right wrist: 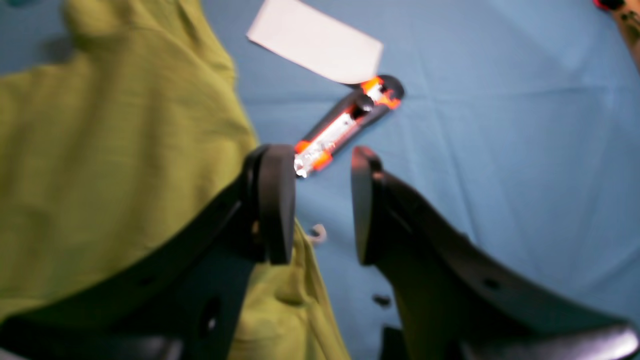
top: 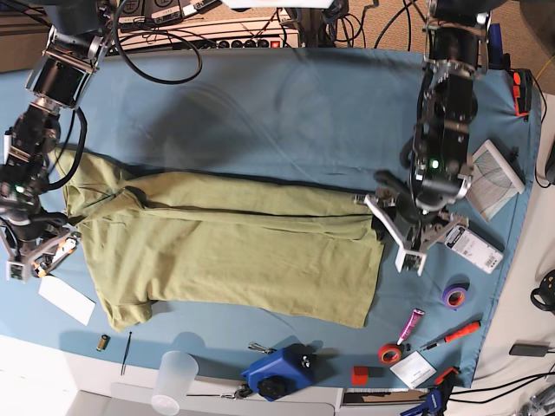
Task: Layout the t-shirt on the table in an organized manner, then fold the t-shirt properly
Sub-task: 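Fold the shirt side over with both grippers toward the shirt middle, then release the fold and move the right gripper to the shirt corner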
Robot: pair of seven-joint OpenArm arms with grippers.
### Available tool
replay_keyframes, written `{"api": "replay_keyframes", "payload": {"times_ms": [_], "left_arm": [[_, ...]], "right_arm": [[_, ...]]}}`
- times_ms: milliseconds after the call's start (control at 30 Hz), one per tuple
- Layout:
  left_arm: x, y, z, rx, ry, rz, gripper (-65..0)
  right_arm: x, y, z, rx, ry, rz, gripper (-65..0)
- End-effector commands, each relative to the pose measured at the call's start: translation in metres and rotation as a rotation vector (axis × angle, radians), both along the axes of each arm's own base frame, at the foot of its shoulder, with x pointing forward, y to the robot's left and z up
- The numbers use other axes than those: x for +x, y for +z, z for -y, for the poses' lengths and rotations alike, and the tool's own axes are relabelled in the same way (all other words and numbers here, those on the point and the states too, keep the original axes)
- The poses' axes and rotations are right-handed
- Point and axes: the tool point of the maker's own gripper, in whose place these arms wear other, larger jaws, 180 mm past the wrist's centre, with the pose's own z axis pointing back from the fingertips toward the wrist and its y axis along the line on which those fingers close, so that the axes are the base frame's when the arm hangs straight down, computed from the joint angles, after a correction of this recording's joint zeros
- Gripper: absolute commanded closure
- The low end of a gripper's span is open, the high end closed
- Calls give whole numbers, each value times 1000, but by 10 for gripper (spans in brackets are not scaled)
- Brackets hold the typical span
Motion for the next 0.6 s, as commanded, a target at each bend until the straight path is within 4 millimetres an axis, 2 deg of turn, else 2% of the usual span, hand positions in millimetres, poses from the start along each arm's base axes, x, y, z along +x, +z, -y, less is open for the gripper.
{"api": "replay_keyframes", "payload": {"times_ms": [0,67,167,333,467,567], "left_arm": [[-1,12,-1,2,0,37,-307],[-19,8,3,-6,-11,26,-307],[-45,6,8,-17,-24,14,-307],[-72,2,15,-43,-42,-12,-307],[-88,-9,23,-72,-76,-60,-307],[-96,-16,24,-76,-79,-87,-307]], "right_arm": [[-1,29,8,-11,5,71,-196],[-11,37,7,48,29,112,-196],[-33,37,20,112,24,136,-196],[-81,15,41,172,3,85,-196],[-113,-5,40,215,40,9,-202],[-135,-26,33,245,72,-103,-302]]}}
